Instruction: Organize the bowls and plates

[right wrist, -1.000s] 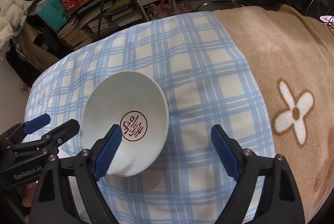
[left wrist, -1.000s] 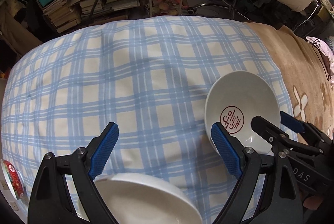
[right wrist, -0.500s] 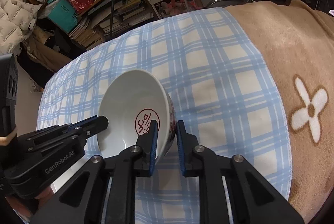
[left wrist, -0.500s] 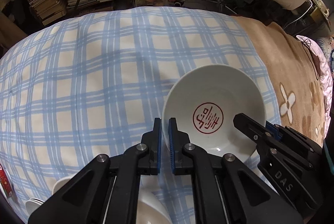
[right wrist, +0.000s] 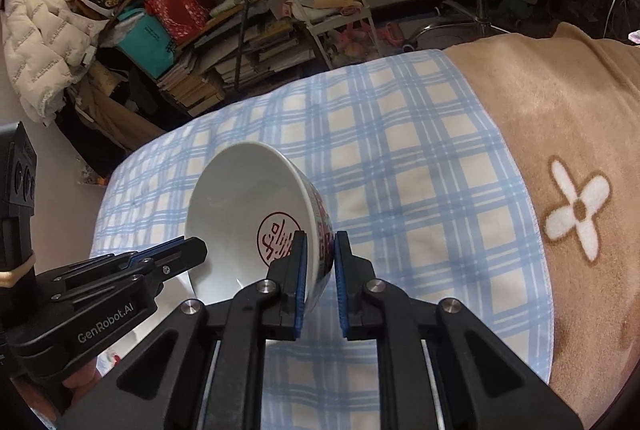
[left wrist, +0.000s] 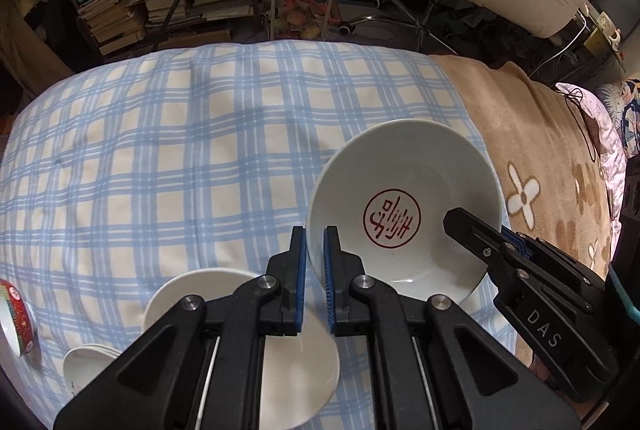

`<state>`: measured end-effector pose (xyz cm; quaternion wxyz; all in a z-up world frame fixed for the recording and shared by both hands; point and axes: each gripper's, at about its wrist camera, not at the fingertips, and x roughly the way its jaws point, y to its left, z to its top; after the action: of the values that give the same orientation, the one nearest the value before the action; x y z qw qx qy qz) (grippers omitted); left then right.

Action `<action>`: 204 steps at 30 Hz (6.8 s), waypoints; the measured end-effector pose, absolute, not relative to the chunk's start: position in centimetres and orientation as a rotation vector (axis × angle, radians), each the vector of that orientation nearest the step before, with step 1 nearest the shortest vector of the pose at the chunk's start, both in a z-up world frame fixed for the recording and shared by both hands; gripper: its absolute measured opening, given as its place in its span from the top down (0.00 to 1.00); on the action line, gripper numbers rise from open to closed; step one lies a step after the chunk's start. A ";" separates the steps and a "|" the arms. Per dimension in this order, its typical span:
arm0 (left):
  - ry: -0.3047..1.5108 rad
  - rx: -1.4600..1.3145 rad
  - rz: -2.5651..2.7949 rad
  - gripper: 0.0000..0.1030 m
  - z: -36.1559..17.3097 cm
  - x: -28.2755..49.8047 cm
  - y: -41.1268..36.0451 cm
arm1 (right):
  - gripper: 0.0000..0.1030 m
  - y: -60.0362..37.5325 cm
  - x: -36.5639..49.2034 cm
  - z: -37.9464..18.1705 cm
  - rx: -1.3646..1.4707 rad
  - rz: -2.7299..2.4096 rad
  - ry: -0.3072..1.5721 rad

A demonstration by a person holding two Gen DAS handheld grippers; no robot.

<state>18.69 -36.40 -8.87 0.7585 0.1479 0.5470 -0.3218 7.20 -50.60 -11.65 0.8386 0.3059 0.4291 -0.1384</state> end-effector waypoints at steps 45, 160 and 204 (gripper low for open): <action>1.291 0.225 -0.529 0.90 -11.9 17.5 -22.6 | 0.86 -38.1 9.9 -13.9 0.495 -0.107 1.087; 1.245 -0.140 -0.119 0.93 -15.5 31.2 9.9 | 0.92 -7.9 28.8 -16.6 0.267 0.134 1.198; 1.156 0.005 -0.219 0.92 -10.0 26.6 1.5 | 0.93 -15.4 23.4 -12.0 0.302 0.081 1.111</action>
<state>26.64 1.55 -10.01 0.8320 0.0025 0.5451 -0.1032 23.37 -15.44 -11.95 0.8381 0.1426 0.5251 0.0383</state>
